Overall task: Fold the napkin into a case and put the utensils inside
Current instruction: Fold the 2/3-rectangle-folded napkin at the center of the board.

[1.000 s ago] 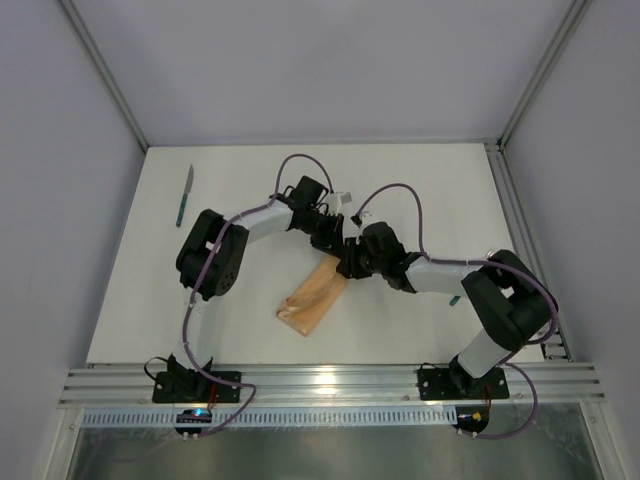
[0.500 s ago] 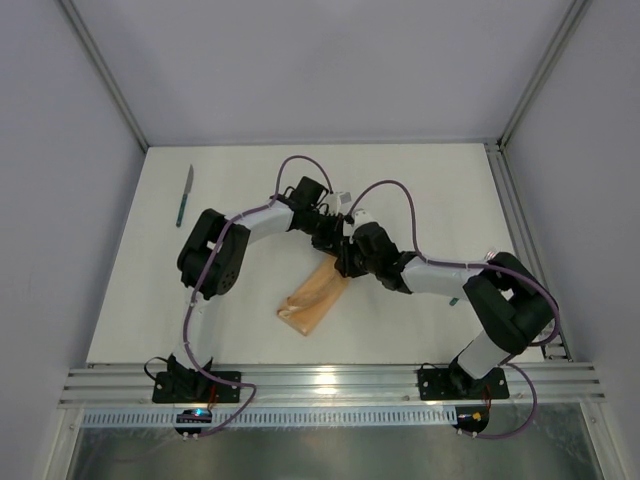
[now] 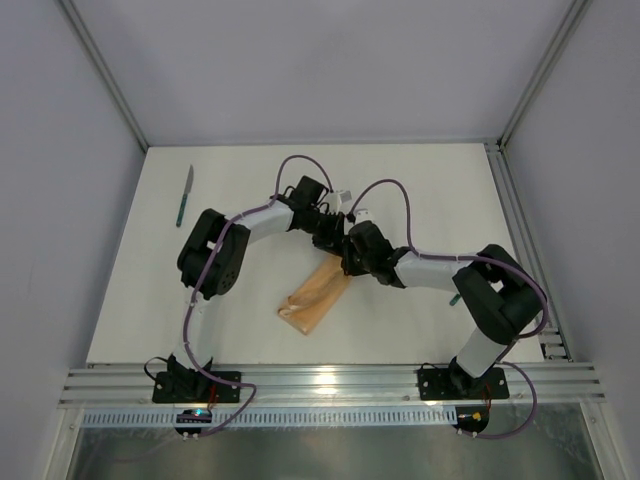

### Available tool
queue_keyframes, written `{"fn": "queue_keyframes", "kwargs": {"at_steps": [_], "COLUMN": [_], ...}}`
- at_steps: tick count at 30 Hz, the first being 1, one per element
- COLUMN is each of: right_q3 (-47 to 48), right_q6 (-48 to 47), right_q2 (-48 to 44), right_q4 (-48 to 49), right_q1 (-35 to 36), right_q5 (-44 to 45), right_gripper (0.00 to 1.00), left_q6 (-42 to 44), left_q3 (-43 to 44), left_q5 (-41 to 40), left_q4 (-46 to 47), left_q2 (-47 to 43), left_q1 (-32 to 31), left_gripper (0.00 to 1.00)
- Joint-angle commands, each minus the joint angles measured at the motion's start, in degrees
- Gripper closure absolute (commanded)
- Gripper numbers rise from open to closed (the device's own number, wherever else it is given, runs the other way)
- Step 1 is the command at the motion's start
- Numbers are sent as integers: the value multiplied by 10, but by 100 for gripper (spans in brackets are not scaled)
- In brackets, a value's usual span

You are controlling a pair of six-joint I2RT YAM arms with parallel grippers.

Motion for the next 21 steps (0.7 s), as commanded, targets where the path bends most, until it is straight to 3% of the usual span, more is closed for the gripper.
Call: {"fn": "queue_keyframes", "kwargs": {"at_steps": [1,7,14,15,19,21], "right_q3": [37,19,-10,-11,-4,-3], "right_q6": [21,48,67,68,69,72], "right_q2": [27,36,35,37,51,55], "right_q4": [-5,1,32,34,28,26], "right_q1": [-11,-31,-54,-55,-58,-58], "right_q5": [18,-3,-47,-50,-57,-67], "right_gripper": [73,96,96,96,96,96], "left_q6": [-11,-17,5,11,56,113], "left_q3": [6,4,14,18,27,28], "left_q5": [24,27,25,23,5,-16], "left_q4": [22,27,8,1,-58,-94], "left_q2": [7,7,-4,-6,-65,-99], "left_q1": [0,0,0,0,1,1], "left_gripper": [88,85,63,55,40,40]}}
